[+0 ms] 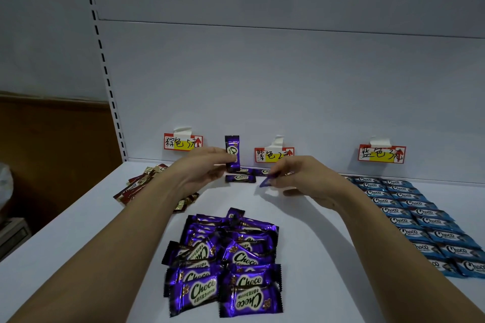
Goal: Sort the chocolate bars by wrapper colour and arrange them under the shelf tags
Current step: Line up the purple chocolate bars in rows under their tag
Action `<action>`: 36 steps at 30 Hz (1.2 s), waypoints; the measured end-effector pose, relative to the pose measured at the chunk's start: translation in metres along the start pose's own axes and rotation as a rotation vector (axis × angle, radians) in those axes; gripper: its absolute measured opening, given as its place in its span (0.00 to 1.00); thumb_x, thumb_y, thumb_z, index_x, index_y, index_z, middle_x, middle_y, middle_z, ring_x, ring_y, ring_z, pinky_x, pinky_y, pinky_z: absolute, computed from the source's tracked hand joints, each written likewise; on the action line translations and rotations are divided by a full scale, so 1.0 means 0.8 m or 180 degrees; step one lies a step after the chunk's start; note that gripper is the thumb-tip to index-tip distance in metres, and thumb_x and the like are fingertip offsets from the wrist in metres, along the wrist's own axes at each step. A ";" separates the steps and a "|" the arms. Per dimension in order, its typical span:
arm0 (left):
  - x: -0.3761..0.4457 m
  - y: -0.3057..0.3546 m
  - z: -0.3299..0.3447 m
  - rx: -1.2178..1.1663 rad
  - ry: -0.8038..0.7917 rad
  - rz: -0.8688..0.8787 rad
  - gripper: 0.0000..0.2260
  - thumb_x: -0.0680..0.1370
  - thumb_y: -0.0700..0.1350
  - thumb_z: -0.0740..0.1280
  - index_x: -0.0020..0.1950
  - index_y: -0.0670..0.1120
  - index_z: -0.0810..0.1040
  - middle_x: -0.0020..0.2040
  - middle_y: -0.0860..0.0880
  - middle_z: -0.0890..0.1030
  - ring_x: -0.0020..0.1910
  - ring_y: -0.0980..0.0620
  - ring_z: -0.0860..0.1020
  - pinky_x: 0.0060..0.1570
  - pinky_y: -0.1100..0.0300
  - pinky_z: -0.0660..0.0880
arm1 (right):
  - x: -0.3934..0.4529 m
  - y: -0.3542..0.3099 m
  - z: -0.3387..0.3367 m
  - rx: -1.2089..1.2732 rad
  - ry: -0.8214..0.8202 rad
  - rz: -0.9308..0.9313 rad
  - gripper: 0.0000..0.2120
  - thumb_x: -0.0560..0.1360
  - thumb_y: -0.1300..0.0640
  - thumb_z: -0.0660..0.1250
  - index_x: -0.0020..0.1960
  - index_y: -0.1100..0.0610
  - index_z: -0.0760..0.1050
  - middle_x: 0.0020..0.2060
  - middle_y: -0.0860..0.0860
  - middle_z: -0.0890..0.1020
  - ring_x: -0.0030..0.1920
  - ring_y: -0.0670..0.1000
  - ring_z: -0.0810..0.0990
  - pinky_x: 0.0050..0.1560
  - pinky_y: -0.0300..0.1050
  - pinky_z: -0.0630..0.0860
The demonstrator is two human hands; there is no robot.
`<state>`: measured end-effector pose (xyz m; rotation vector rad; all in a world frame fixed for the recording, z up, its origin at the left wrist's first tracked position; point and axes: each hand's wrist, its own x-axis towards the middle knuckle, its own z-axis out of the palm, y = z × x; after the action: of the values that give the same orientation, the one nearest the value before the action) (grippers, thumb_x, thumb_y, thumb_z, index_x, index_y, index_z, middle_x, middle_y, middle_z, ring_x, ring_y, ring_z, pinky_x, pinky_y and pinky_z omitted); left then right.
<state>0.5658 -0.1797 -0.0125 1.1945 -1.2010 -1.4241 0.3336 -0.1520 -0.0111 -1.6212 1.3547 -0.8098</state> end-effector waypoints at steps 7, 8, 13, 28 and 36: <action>-0.002 0.002 -0.002 -0.0206 0.0151 -0.0040 0.08 0.72 0.35 0.73 0.50 0.38 0.79 0.43 0.43 0.85 0.36 0.53 0.83 0.34 0.65 0.79 | -0.002 0.005 -0.013 -0.1211 -0.0198 -0.0078 0.20 0.74 0.72 0.64 0.39 0.49 0.84 0.44 0.50 0.85 0.40 0.46 0.80 0.41 0.43 0.79; -0.002 0.002 -0.002 -0.0231 0.0169 -0.0034 0.10 0.72 0.34 0.73 0.51 0.38 0.78 0.44 0.41 0.84 0.35 0.52 0.84 0.33 0.64 0.79 | -0.001 0.005 -0.014 -0.1184 -0.0078 -0.0083 0.19 0.75 0.72 0.63 0.40 0.50 0.83 0.45 0.53 0.84 0.40 0.47 0.80 0.39 0.43 0.78; -0.005 0.001 -0.003 -0.0027 0.0126 -0.0045 0.10 0.72 0.34 0.73 0.53 0.42 0.80 0.52 0.38 0.80 0.45 0.45 0.84 0.35 0.60 0.81 | 0.003 0.006 0.006 -0.1492 -0.0091 -0.0040 0.07 0.74 0.54 0.72 0.51 0.50 0.78 0.44 0.48 0.82 0.38 0.46 0.80 0.36 0.37 0.76; 0.003 -0.008 -0.006 0.0509 0.0111 0.0040 0.06 0.74 0.35 0.72 0.49 0.41 0.80 0.50 0.38 0.82 0.44 0.49 0.84 0.37 0.61 0.80 | 0.003 -0.007 0.018 -0.1942 0.0043 -0.0120 0.13 0.73 0.59 0.70 0.57 0.53 0.79 0.48 0.51 0.84 0.45 0.49 0.82 0.43 0.38 0.78; 0.002 -0.007 -0.007 0.0478 -0.0231 -0.0035 0.15 0.72 0.32 0.72 0.56 0.44 0.79 0.48 0.39 0.84 0.46 0.44 0.85 0.39 0.57 0.82 | 0.002 -0.005 0.004 -0.0380 0.0190 0.0634 0.10 0.73 0.68 0.70 0.51 0.56 0.78 0.48 0.59 0.82 0.41 0.56 0.85 0.45 0.49 0.83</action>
<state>0.5707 -0.1811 -0.0187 1.2618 -1.3738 -1.4160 0.3386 -0.1528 -0.0091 -1.5323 1.6048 -0.6735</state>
